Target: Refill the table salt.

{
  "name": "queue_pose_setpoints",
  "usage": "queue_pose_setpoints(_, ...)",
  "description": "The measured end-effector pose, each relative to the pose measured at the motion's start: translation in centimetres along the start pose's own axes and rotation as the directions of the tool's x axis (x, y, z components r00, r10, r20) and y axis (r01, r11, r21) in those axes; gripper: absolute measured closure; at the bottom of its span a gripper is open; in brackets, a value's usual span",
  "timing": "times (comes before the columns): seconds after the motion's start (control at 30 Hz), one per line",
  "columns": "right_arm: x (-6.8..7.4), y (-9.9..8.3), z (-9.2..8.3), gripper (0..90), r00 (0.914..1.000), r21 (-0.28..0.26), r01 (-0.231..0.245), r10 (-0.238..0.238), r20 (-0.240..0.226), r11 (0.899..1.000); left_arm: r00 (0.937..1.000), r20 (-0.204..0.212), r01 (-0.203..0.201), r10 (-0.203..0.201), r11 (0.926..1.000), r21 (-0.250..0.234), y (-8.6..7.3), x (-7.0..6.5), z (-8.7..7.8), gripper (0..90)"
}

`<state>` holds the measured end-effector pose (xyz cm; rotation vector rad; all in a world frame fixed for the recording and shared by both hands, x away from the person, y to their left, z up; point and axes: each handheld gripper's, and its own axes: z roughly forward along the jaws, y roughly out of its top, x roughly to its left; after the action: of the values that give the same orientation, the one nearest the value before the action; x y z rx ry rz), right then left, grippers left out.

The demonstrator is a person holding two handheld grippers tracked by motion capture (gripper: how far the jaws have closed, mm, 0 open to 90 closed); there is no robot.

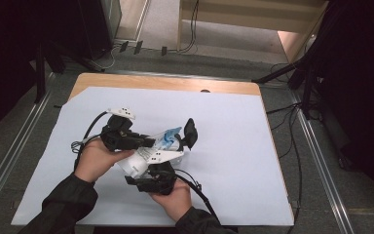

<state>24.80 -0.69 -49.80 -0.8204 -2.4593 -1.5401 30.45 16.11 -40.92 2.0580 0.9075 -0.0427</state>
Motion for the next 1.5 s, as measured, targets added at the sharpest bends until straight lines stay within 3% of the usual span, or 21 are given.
queue_pose_setpoints(1.5,-0.17,0.12,-0.18,61.3,0.9997,-0.008,-0.021,0.021,-0.016,1.0,0.9998,0.0,0.021,-0.021,0.9995,0.022,0.06,0.13,-0.19,78.4)
